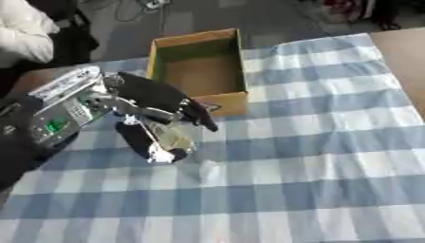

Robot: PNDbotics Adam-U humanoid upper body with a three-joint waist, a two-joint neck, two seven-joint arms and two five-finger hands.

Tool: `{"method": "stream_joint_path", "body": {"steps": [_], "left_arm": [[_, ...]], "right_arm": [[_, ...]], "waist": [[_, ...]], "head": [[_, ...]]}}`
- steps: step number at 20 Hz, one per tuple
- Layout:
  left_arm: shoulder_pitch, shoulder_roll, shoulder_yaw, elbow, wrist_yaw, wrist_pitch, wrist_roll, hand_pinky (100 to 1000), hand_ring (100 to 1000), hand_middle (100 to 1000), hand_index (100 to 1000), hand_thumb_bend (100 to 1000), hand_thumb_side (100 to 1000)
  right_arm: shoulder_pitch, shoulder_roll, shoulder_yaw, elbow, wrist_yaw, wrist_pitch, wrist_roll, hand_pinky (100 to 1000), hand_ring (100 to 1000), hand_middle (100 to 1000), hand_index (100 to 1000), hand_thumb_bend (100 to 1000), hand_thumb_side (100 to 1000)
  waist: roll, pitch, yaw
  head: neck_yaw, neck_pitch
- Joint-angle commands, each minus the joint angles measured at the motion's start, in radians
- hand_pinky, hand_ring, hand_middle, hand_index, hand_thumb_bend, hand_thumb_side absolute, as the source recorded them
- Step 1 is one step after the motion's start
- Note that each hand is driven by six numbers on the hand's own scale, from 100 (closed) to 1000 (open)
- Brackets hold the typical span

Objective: Pick up objects on the table and place them in the box.

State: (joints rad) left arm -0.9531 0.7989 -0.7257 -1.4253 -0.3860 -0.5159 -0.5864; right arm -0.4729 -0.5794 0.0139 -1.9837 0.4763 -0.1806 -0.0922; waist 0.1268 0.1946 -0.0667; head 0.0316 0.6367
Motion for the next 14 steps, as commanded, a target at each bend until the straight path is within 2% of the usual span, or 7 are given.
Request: {"method": "stream_joint_path", "body": {"steps": [1,5,6,9,11,13,14], "left_arm": [[-0.022,0.007,0.029,0.025,-0.056,-0.354,-0.321,871,864,916,1000,907,484],[-0.023,-0.004,0.05,0.064,-0.118,-0.387,-0.321,941,914,938,1000,954,563],[-0.023,-0.007,0.051,0.074,-0.121,-0.389,-0.321,928,909,937,1000,945,545],[-0.025,-0.015,0.047,0.093,-0.124,-0.391,-0.321,957,951,937,1000,1000,625],[-0.024,-0.019,0.044,0.107,-0.121,-0.391,-0.321,947,949,940,1000,1000,635],[-0.024,-0.023,0.044,0.117,-0.112,-0.391,-0.321,890,906,937,1000,1000,630],[-0.025,-0.025,0.044,0.119,-0.106,-0.391,-0.321,897,910,938,1000,1000,631]], "right_arm": [[-0.024,-0.004,-0.001,-0.016,-0.004,-0.001,0.006,484,454,492,705,187,1000],[-0.025,-0.004,0.0,-0.016,-0.003,-0.001,0.011,484,454,492,705,183,1000],[-0.025,-0.003,-0.001,-0.016,-0.003,-0.001,0.011,484,454,492,705,184,1000],[-0.026,-0.003,-0.001,-0.016,-0.004,-0.001,0.011,484,454,492,705,183,1000],[-0.026,-0.002,-0.001,-0.016,-0.004,-0.001,0.012,483,454,491,705,183,1000],[-0.026,-0.002,-0.001,-0.016,-0.004,-0.001,0.013,483,453,491,705,183,1000],[-0.025,-0.002,-0.001,-0.016,-0.004,-0.001,0.013,483,453,491,705,183,1000]], "waist": [[-0.008,-0.013,-0.002],[-0.009,-0.011,-0.002],[-0.009,-0.011,-0.002],[-0.009,-0.01,-0.003],[-0.01,-0.01,-0.003],[-0.01,-0.01,-0.003],[-0.01,-0.01,-0.003]], "head": [[0.011,-0.004],[0.011,-0.004],[0.011,-0.004],[0.012,-0.004],[0.012,-0.005],[0.012,-0.005],[0.012,-0.004]]}}
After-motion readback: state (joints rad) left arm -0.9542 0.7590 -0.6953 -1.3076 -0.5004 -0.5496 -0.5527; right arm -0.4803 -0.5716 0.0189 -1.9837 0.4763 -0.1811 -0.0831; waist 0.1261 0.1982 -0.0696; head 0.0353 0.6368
